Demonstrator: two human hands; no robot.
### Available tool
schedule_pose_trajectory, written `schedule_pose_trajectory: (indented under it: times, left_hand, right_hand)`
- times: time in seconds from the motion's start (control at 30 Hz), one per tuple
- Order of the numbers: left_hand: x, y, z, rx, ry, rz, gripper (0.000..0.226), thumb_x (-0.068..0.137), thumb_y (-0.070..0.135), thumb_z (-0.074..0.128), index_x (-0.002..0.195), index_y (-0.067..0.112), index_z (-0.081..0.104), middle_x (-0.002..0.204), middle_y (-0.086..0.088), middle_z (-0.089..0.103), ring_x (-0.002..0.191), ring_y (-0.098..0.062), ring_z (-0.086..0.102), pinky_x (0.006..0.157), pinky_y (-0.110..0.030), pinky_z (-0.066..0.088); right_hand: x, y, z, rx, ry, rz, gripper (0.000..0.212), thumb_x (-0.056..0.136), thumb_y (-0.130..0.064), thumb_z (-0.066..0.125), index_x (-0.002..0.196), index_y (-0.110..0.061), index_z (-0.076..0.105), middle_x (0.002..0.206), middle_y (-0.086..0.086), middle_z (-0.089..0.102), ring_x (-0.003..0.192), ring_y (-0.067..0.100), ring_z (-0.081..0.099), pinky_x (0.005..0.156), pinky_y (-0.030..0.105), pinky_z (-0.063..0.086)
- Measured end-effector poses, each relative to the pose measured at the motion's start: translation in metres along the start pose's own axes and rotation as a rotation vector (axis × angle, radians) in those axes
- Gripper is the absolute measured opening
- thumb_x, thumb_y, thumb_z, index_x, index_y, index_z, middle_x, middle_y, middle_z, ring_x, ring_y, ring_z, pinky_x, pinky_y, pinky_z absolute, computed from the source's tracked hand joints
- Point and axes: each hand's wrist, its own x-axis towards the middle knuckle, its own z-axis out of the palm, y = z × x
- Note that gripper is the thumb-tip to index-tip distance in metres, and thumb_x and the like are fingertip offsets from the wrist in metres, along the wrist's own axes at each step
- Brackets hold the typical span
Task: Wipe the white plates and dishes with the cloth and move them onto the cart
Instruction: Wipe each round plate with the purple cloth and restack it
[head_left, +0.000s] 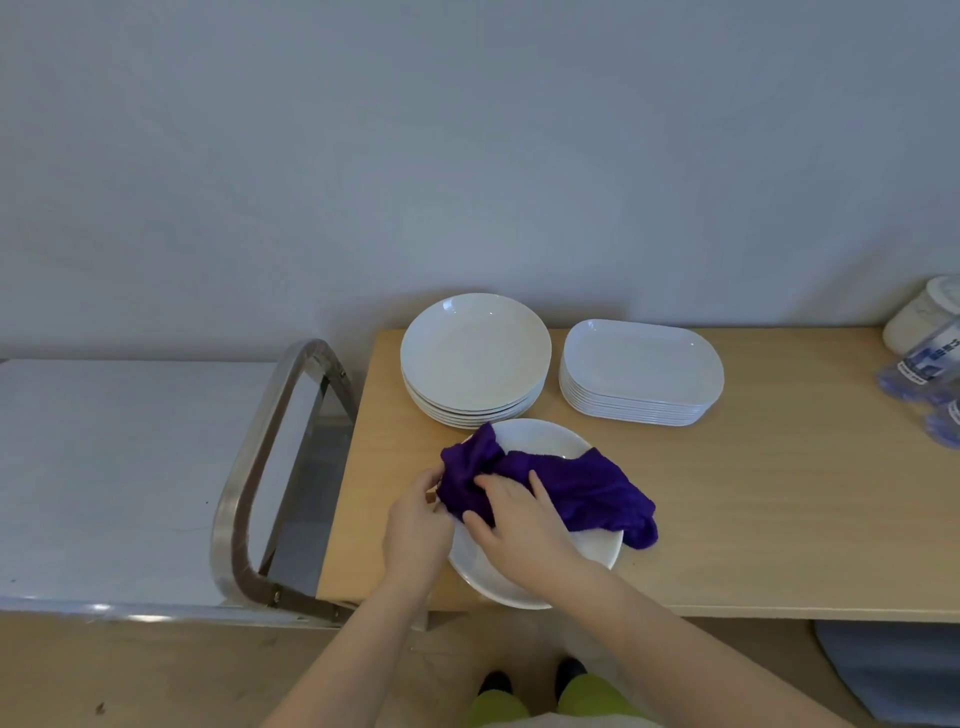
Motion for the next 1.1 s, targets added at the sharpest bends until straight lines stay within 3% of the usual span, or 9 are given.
schedule_pose_trajectory:
  times: [0.23,0.4,0.53,0.67,0.73,0.77,0.83,0.87,1.1]
  left_hand:
    - [0.001,-0.004,-0.002,-0.088,-0.021,-0.049,0.043,0.089,0.006,0.056,0.124,0.031,0.058,0.113,0.017,0.057,0.1,-0.005,0.049,0.067,-0.016,0.043]
    - [0.0,-0.004,-0.001,-0.045,0.008,-0.027,0.038,0.09,0.02,0.06,0.127,0.029,0.058,0.119,0.014,0.059,0.1,-0.006,0.051,0.072,-0.021,0.043]
    - [0.0,-0.006,-0.001,-0.032,0.019,-0.019,0.04,0.087,0.028,0.064,0.127,0.03,0.058,0.119,0.014,0.06,0.097,-0.004,0.051,0.075,-0.027,0.045]
    - [-0.001,-0.005,0.0,-0.028,0.015,-0.004,0.042,0.086,0.031,0.067,0.126,0.031,0.057,0.118,0.015,0.06,0.098,-0.003,0.051,0.074,-0.024,0.045]
    - [-0.001,-0.005,0.0,-0.03,0.013,0.003,0.043,0.085,0.031,0.068,0.126,0.031,0.058,0.117,0.016,0.06,0.098,-0.003,0.052,0.069,-0.019,0.043]
    - [-0.001,-0.005,-0.001,-0.027,0.012,0.009,0.043,0.085,0.031,0.068,0.126,0.031,0.058,0.116,0.016,0.06,0.098,-0.003,0.053,0.068,-0.019,0.042]
    - [-0.001,-0.005,0.0,-0.016,0.009,0.016,0.042,0.086,0.032,0.067,0.127,0.032,0.057,0.116,0.017,0.06,0.099,-0.004,0.053,0.07,-0.02,0.043]
    - [-0.001,-0.005,0.0,-0.014,0.007,0.015,0.042,0.086,0.032,0.067,0.127,0.032,0.057,0.114,0.019,0.06,0.099,-0.003,0.053,0.071,-0.021,0.043]
    - [-0.002,-0.005,-0.001,0.002,-0.007,0.024,0.039,0.089,0.023,0.061,0.126,0.032,0.056,0.112,0.018,0.06,0.092,0.002,0.053,0.065,-0.014,0.042]
  right_hand:
    - [-0.055,-0.006,-0.002,-0.034,-0.043,-0.072,0.029,0.094,-0.045,0.037,0.117,-0.033,0.05,0.114,-0.018,0.057,0.113,0.001,0.048,0.118,0.033,0.0]
    - [-0.091,0.014,-0.013,-0.23,-0.063,-0.12,0.046,0.092,-0.055,0.027,0.127,-0.033,0.048,0.138,-0.016,0.048,0.136,0.006,0.034,0.118,0.044,0.01]
    - [-0.107,0.023,-0.023,-0.433,0.037,-0.06,0.048,0.085,-0.061,0.04,0.115,-0.033,0.064,0.131,-0.005,0.059,0.125,0.013,0.052,0.101,0.042,0.043]
    - [-0.102,0.03,-0.03,-0.445,0.118,0.0,0.04,0.074,-0.056,0.07,0.101,-0.026,0.072,0.12,0.002,0.066,0.117,0.017,0.059,0.093,0.041,0.051]
    - [-0.092,0.031,-0.032,-0.464,0.113,0.062,0.045,0.077,-0.055,0.066,0.108,-0.022,0.07,0.128,0.004,0.062,0.125,0.018,0.053,0.101,0.041,0.045]
    - [-0.086,0.032,-0.032,-0.456,0.077,0.085,0.054,0.084,-0.056,0.057,0.122,-0.018,0.062,0.14,0.006,0.051,0.134,0.019,0.043,0.11,0.042,0.034]
    - [-0.07,0.035,-0.028,-0.434,0.016,0.13,0.069,0.093,-0.059,0.033,0.146,-0.015,0.032,0.157,0.008,0.021,0.146,0.019,0.014,0.118,0.04,0.008]
    - [-0.062,0.036,-0.025,-0.443,0.014,0.149,0.072,0.094,-0.06,0.027,0.15,-0.015,0.022,0.159,0.008,0.013,0.147,0.02,0.007,0.118,0.04,0.003]
    - [-0.006,0.012,-0.013,-0.461,0.107,0.26,0.075,0.093,-0.06,0.03,0.149,-0.011,0.02,0.157,0.019,0.011,0.145,0.035,0.007,0.116,0.05,0.004]
